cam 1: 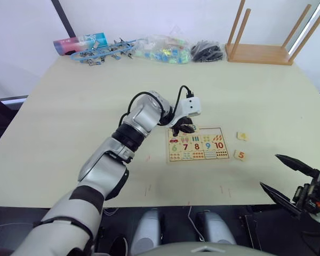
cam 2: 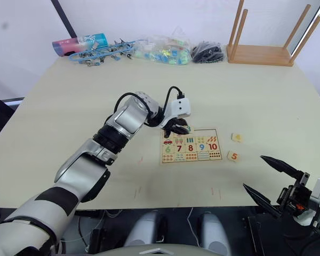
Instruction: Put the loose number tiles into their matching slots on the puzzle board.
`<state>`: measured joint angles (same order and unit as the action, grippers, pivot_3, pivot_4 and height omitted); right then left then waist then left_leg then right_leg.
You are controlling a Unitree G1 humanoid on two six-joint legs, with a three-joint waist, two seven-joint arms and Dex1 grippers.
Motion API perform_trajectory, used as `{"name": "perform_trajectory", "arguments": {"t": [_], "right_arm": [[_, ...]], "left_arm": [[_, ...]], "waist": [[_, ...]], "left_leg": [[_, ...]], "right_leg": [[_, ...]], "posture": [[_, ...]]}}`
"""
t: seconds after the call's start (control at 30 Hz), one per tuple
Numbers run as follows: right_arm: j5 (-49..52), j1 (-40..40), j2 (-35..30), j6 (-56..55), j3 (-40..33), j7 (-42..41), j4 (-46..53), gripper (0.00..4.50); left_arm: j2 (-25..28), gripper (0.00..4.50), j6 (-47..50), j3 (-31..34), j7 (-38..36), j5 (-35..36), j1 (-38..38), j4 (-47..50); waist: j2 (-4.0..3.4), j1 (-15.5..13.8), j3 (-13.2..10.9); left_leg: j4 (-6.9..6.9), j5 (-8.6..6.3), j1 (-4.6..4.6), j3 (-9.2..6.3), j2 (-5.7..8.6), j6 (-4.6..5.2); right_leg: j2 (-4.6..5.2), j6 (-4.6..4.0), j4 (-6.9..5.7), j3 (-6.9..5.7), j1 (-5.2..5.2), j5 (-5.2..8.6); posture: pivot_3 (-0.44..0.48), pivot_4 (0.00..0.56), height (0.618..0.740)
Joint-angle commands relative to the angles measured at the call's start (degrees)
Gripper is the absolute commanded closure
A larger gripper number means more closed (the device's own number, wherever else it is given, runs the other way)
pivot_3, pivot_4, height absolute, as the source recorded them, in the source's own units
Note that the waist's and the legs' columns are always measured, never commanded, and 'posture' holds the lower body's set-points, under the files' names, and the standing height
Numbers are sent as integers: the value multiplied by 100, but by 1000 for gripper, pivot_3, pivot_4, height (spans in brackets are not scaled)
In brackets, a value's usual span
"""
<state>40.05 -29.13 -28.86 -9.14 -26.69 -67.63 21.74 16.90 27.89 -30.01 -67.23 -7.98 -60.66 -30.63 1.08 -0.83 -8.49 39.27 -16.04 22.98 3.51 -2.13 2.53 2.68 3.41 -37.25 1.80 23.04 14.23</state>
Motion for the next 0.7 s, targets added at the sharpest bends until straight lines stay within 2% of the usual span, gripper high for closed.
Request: {"name": "perform_trajectory", "arguments": {"t": [0.03,0.7], "right_arm": [[20,-78,28,-128,-63,33,162,0],[17,-214,37,-231,-57,94,209,0]], "left_arm": [[-50,3476,-147,-11,-32,-88,-161,-14],[-224,3476,-371,1,-79,-303,-161,-278]], "waist": [[0,1,0],[1,0,0]], "left_leg": [[0,0,0,0,0,0],[0,0,0,0,0,0]], "right_leg": [[0,0,0,0,0,0],[0,0,-1,0,0,0]], "posture": [[0,150,737],[0,150,737]]}}
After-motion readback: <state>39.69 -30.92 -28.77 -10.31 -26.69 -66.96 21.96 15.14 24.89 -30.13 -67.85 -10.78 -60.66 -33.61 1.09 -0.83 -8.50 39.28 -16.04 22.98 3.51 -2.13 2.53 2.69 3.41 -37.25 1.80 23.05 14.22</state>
